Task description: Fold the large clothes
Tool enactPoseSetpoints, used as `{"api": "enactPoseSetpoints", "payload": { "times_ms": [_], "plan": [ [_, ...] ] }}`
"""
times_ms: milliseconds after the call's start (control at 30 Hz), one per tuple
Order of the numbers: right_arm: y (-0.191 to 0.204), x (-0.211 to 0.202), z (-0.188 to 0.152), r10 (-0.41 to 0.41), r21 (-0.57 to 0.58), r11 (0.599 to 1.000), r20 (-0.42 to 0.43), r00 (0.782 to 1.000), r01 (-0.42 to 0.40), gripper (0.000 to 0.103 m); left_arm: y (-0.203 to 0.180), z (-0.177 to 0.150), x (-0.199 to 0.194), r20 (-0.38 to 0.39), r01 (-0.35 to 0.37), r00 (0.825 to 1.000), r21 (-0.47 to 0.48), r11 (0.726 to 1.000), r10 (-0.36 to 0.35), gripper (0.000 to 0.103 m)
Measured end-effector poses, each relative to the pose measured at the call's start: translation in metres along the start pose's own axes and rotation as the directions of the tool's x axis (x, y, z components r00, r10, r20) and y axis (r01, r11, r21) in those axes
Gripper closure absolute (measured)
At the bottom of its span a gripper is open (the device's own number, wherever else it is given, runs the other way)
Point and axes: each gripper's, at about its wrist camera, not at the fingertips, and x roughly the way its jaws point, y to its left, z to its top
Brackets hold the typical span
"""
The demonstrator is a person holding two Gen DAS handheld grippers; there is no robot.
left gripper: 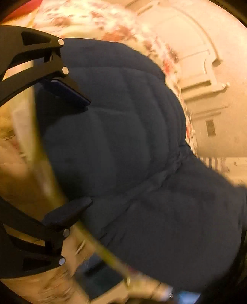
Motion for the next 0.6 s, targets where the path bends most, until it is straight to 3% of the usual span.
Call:
{"api": "enactPoseSetpoints", "payload": {
  "times_ms": [33,133,200,233,333,367,400,433,500,533,600],
  "plan": [
    [0.014,0.005,0.006,0.013,-0.045,0.999,-0.001,1.000,-0.013,0.063,0.017,-0.007,-0.013,0.021,-0.005,1.000,-0.041,0.999,0.006,0.007],
    [0.068,0.027,0.014,0.066,-0.204,0.977,-0.018,0.998,-0.068,0.063,0.081,-0.017,-0.050,0.097,-0.098,0.988,-0.192,0.977,0.118,0.007],
    [0.114,0.045,0.008,0.108,-0.318,0.940,-0.058,0.992,-0.121,0.063,0.126,-0.021,-0.074,0.145,-0.131,0.972,-0.309,0.942,0.182,0.008],
    [0.131,0.052,0.003,0.120,-0.362,0.922,-0.077,0.990,-0.140,0.063,0.153,-0.024,-0.087,0.161,-0.138,0.964,-0.388,0.911,0.214,0.008],
    [0.201,0.086,-0.039,0.130,-0.560,0.796,-0.211,0.969,-0.229,0.061,0.199,-0.028,-0.108,0.197,-0.102,0.953,-0.508,0.855,0.231,0.008],
    [0.217,0.095,-0.055,0.125,-0.606,0.752,-0.256,0.958,-0.260,0.054,0.207,-0.028,-0.111,0.203,-0.098,0.951,-0.519,0.849,0.234,0.008],
    [0.232,0.106,-0.074,0.115,-0.648,0.701,-0.308,0.944,-0.297,0.051,0.213,-0.025,-0.112,0.207,-0.102,0.948,-0.522,0.847,0.242,0.008],
    [0.248,0.112,-0.097,0.072,-0.724,0.628,-0.313,0.947,-0.287,0.048,0.216,-0.021,-0.111,0.209,-0.107,0.946,-0.518,0.849,0.247,0.008],
    [0.268,0.113,-0.127,0.007,-0.839,0.498,-0.247,0.969,-0.217,0.042,0.214,-0.006,-0.106,0.214,-0.100,0.949,-0.494,0.864,0.232,0.008],
    [0.270,0.113,-0.132,-0.007,-0.856,0.475,-0.236,0.972,-0.205,0.042,0.211,0.006,-0.100,0.216,-0.095,0.952,-0.470,0.877,0.218,0.008],
    [0.267,0.115,-0.127,-0.001,-0.842,0.492,-0.252,0.968,-0.219,0.041,0.198,0.036,-0.088,0.224,-0.085,0.956,-0.404,0.911,0.189,0.007]
  ]
}}
